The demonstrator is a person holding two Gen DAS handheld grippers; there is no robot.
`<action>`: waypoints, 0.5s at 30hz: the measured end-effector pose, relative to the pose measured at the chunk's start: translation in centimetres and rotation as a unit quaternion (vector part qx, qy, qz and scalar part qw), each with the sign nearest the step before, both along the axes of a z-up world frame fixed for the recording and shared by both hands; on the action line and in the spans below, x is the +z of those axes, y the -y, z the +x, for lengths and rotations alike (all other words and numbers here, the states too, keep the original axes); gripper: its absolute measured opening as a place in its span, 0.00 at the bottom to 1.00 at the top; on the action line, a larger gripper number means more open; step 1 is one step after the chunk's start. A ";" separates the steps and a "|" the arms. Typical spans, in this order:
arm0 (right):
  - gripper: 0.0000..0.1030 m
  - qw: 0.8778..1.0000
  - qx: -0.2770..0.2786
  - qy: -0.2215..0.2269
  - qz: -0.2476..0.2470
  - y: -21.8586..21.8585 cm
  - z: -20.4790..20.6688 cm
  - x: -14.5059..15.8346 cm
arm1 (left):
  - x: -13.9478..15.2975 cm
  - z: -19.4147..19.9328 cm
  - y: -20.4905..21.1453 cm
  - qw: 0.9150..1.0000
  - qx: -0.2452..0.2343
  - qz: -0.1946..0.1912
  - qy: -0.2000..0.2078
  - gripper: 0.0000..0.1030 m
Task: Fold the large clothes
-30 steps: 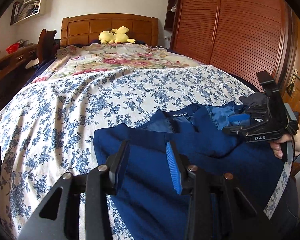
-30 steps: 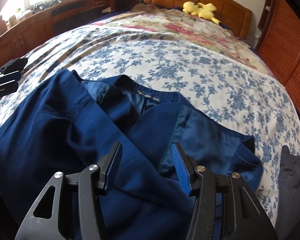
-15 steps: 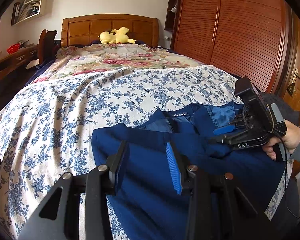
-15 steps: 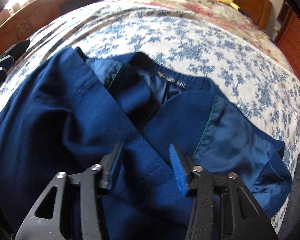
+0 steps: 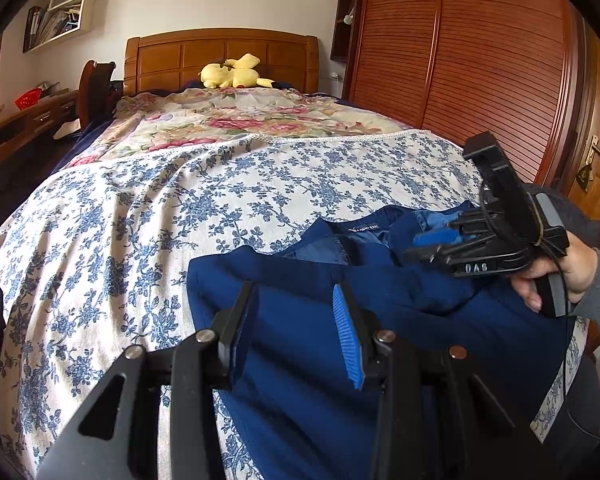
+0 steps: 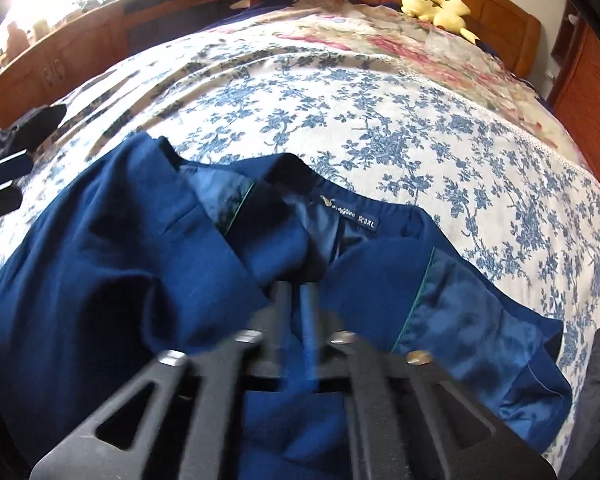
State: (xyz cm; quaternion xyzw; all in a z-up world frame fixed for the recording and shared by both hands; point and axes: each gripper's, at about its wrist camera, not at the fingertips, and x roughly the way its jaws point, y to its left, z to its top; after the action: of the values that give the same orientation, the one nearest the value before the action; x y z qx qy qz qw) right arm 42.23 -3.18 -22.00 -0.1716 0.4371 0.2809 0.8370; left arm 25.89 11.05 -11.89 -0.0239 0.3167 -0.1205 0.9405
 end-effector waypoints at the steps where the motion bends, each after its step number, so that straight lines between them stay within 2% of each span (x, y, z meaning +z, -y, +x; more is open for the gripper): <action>1: 0.56 1.000 0.001 -0.004 0.009 0.0 0.1 -0.1 | 0.0 0.0 0.0 1.000 0.000 0.000 0.000 0.36; 2: 0.56 1.000 0.007 -0.012 0.020 -0.1 0.1 -0.3 | 0.0 0.0 0.0 1.000 -0.001 0.000 0.000 0.36; 4: 0.57 1.000 0.011 -0.025 0.003 -0.7 0.1 -1.2 | -0.1 0.0 0.1 1.000 -0.001 0.000 -0.002 0.36; 6: 0.57 0.998 0.022 -0.058 -0.007 -1.1 0.1 -2.4 | -0.1 0.0 0.2 1.000 -0.003 0.000 -0.004 0.36; 8: 0.56 0.998 0.035 -0.050 -0.006 -1.2 -0.5 -2.6 | -0.1 0.0 0.3 1.000 -0.004 0.001 -0.004 0.36; 9: 0.51 0.997 0.046 -0.054 -0.007 -1.3 -0.8 -2.7 | -0.1 -0.1 0.3 1.000 -0.005 0.001 -0.004 0.36; 11: 0.13 0.995 0.076 -0.064 -0.007 -1.8 -1.5 -2.8 | -0.1 -0.1 0.4 1.000 -0.006 0.001 -0.003 0.36; 12: 0.05 0.994 0.089 -0.055 -0.018 -2.2 -2.0 -2.7 | -0.1 -0.1 0.5 1.000 -0.006 0.001 -0.003 0.36; 15: 0.03 0.994 0.100 -0.018 -0.045 -3.0 -2.8 -1.9 | 0.1 -0.2 0.5 1.000 -0.006 0.001 -0.002 0.36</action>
State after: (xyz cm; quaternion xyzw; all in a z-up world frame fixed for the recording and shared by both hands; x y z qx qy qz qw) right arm 39.44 -0.19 -23.91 -0.2473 0.4448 0.3464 0.7880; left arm 25.73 10.55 -11.84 -0.0212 0.3188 -0.1261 0.9391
